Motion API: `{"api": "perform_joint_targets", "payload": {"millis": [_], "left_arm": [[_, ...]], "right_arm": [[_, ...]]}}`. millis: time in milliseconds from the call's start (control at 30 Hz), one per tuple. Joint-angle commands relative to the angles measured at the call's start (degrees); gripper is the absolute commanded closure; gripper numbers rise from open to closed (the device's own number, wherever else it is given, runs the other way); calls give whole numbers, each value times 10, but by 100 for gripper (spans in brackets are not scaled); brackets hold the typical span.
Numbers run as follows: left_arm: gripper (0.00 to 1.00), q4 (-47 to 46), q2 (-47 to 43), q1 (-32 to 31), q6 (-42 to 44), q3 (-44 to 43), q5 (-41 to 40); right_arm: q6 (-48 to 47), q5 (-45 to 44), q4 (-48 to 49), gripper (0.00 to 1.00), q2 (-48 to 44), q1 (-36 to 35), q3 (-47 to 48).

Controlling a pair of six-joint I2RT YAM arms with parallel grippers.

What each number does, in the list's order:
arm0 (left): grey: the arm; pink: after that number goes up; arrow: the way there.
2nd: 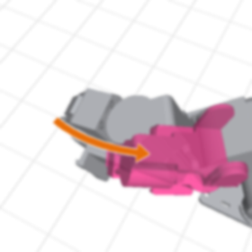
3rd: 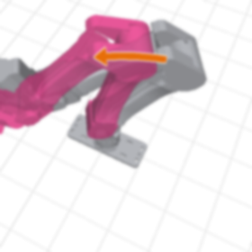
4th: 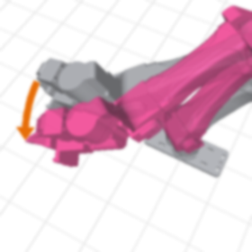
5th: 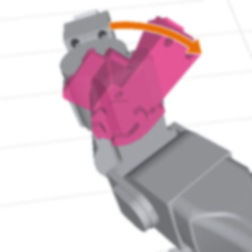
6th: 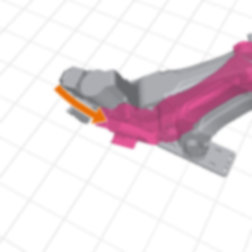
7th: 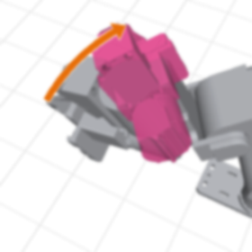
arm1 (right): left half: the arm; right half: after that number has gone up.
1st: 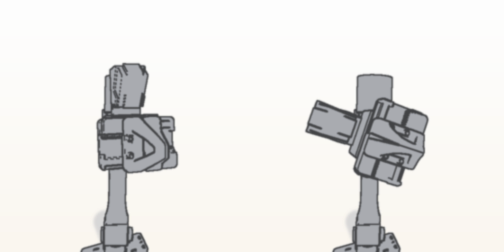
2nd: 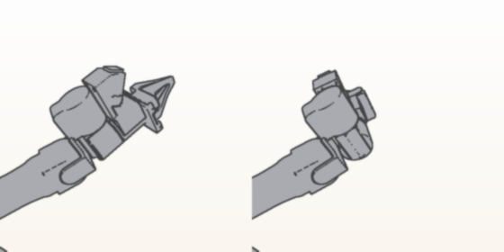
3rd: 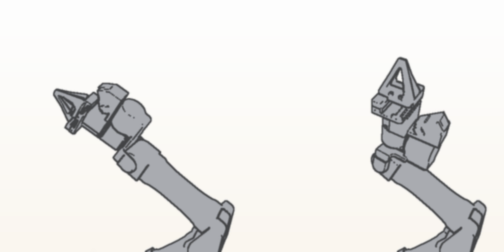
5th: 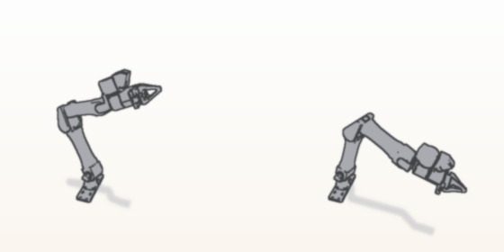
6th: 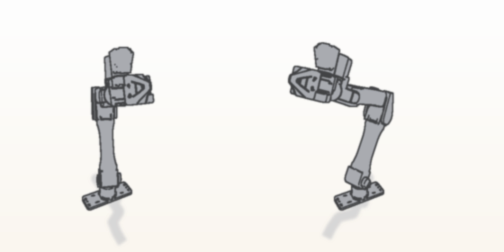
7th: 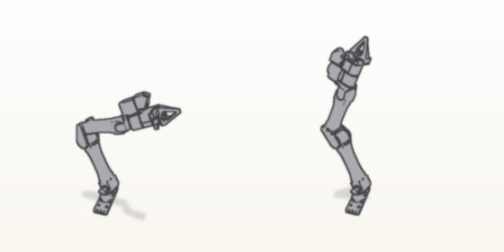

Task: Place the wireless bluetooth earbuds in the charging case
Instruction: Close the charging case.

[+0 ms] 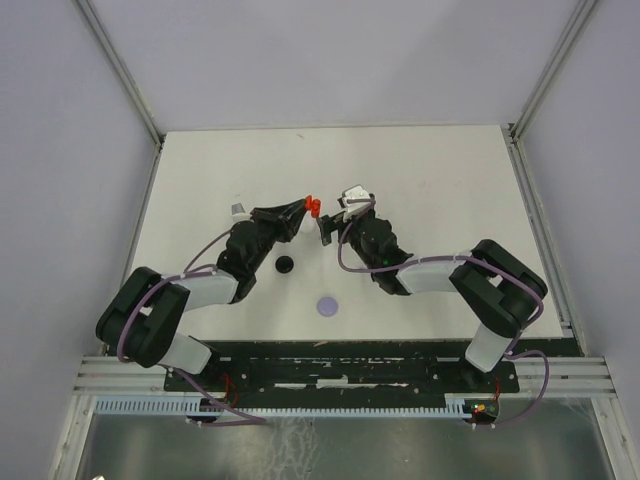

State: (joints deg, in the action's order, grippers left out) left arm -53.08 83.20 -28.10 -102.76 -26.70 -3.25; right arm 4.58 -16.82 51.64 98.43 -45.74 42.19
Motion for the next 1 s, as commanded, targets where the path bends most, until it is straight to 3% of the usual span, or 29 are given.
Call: {"api": "perform_joint_targets", "payload": {"millis": [0, 967], "left_arm": [[97, 2, -6, -2, -20, 2, -19], [97, -19, 33, -6, -18, -28, -3]], "right_arm": [[-11, -5, 51, 1, 7, -7, 32], [-23, -11, -11, 1, 13, -30, 82]]}}
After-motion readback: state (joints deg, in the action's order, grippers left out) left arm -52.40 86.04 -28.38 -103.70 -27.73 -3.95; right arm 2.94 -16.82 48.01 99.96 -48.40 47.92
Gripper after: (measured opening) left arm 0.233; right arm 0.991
